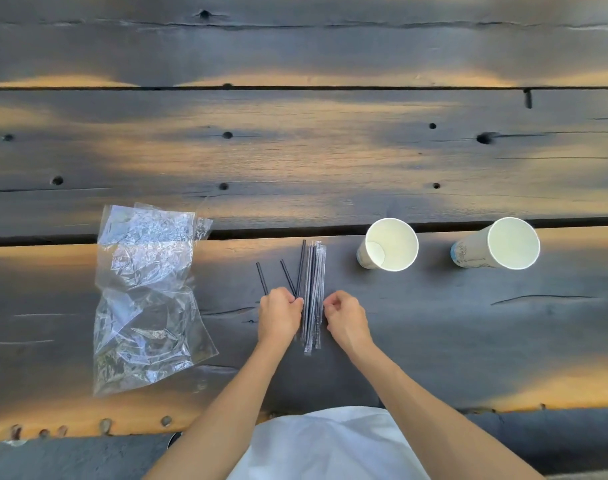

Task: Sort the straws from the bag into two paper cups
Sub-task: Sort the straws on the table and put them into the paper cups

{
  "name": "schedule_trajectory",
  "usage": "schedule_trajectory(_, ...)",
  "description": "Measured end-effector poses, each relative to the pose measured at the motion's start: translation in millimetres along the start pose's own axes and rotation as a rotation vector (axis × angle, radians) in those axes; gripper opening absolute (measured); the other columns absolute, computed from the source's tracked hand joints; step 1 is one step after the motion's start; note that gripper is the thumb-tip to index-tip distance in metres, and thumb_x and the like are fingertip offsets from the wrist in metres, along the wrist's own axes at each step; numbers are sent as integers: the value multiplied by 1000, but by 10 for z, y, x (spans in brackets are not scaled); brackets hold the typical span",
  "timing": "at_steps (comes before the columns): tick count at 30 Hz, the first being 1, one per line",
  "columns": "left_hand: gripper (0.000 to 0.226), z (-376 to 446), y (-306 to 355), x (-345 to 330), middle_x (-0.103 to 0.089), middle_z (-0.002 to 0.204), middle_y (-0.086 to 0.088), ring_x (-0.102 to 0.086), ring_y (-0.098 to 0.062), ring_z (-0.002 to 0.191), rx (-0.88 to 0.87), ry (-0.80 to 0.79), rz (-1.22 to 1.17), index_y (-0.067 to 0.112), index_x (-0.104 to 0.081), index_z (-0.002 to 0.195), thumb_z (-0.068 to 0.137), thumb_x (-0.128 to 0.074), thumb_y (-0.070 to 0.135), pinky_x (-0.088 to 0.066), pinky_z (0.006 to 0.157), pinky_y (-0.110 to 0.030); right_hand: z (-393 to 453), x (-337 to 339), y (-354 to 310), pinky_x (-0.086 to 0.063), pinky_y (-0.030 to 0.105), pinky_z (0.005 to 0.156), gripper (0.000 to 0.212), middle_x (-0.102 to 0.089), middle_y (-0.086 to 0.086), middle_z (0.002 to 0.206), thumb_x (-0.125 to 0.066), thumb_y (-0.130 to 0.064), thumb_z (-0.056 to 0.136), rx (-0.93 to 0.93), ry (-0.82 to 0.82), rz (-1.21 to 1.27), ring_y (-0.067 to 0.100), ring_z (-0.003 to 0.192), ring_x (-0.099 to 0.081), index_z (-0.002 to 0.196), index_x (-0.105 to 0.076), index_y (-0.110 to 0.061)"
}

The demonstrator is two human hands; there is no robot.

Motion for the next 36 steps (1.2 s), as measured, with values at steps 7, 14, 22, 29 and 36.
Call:
schedule_trajectory(7, 13, 16, -212, 216, -67, 76, -10, -64, -29, 74, 117, 78, -299, 13, -59, 75, 88, -57, 14, -54, 67, -41, 101, 54, -66, -55, 40, 69, 21, -67, 6, 85, -41, -10, 92, -2, -11, 16, 34, 83, -67, 86, -61, -15)
schedule_trajectory(14, 23, 31, -421, 286, -69, 63, -4, -56, -21, 57, 135, 81, -420, 13, -64, 73, 94, -55, 15, -49, 64, -38, 236, 14, -259, -50, 36, 63, 20, -67, 9, 85, -42, -11, 94, 99, -7, -52, 32, 81, -63, 90, -61, -10)
schedule_trajectory(22, 23, -3, -512, 300, -70, 62, -2, -60, -15, 61, 155, 131, -340, 13, -67, 76, 95, -55, 20, -52, 74, -38, 292, -105, -381, -47, 39, 66, 14, -62, 16, 96, -53, -19, 95, 184, -45, -396, 39, 87, -60, 88, -49, -7)
schedule_trajectory(29, 21, 61, -429, 219, -65, 84, -4, -55, -27, 89, 142, 91, -160, 13, -57, 83, 86, -71, 28, -39, 72, -34, 344, -166, -432, -48, 38, 66, 20, -62, 17, 94, -55, -21, 97, 167, -25, -487, 39, 85, -62, 82, -51, -8)
schedule_trajectory(36, 19, 91, -441, 183, -66, 92, -9, -52, -28, 84, 189, 28, -17, 18, -57, 73, 87, -66, 27, -39, 71, -32, 357, -118, -371, -37, 28, 46, 22, -56, 11, 75, -53, -13, 81, 40, -101, -352, 25, 53, -46, 61, -47, -8)
Point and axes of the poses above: each hand's wrist, its own z-axis towards the middle knuckle, its own x-axis out of the back of the hand, y = z × x, the point moved 1 cm from there along z, towards the middle knuckle
